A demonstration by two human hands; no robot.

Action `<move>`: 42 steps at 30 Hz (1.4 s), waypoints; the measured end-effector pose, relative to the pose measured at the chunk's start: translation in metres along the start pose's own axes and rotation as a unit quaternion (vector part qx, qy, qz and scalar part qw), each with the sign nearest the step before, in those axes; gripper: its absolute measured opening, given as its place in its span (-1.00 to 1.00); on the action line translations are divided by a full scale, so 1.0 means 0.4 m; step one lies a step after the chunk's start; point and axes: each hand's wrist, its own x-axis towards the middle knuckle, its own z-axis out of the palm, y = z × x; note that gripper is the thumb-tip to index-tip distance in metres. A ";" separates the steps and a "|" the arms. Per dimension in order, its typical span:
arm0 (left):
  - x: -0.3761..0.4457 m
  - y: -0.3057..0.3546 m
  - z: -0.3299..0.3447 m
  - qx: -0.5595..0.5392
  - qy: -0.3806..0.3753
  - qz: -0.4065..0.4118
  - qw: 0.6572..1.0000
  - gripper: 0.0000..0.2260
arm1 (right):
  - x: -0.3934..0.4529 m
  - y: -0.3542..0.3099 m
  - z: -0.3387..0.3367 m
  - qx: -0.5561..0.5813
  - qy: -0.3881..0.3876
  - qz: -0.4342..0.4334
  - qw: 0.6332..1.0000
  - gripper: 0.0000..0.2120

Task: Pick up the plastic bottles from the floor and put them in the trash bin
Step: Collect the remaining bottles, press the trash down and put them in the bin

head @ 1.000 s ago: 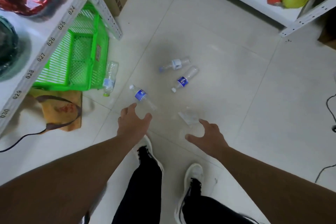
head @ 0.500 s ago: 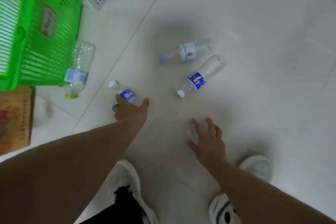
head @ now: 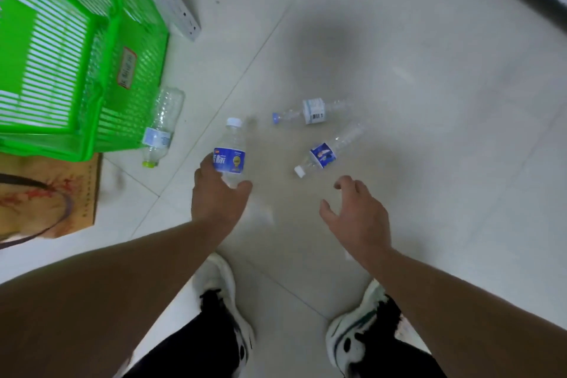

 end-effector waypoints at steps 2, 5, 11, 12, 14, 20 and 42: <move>-0.038 0.062 -0.069 -0.009 -0.005 0.000 1.000 -0.24 | 0.015 -0.034 -0.120 -0.008 -0.021 -0.031 0.999 -0.43; -0.102 0.126 -0.147 -0.029 0.002 -0.021 0.999 -0.30 | 0.044 -0.071 -0.271 0.000 -0.038 -0.054 0.998 -0.23; -0.200 0.171 -0.235 -0.022 -0.011 -0.027 0.999 -0.33 | 0.066 -0.104 -0.457 -0.025 -0.088 -0.106 0.990 -0.22; -0.199 0.177 -0.248 -0.013 -0.018 -0.024 0.999 -0.32 | 0.071 -0.106 -0.472 -0.031 -0.096 -0.110 0.989 -0.22; -0.190 0.182 -0.266 0.034 -0.018 -0.037 0.999 -0.30 | 0.081 -0.106 -0.485 -0.040 -0.114 -0.111 0.986 -0.23; -0.158 0.159 -0.249 0.141 -0.014 -0.077 0.987 -0.30 | 0.112 -0.126 -0.439 -0.056 -0.168 -0.083 0.981 -0.19; 0.202 -0.030 0.204 -0.123 -0.030 -0.114 0.985 -0.33 | 0.533 0.081 0.120 -0.349 -0.164 -0.408 0.828 -0.44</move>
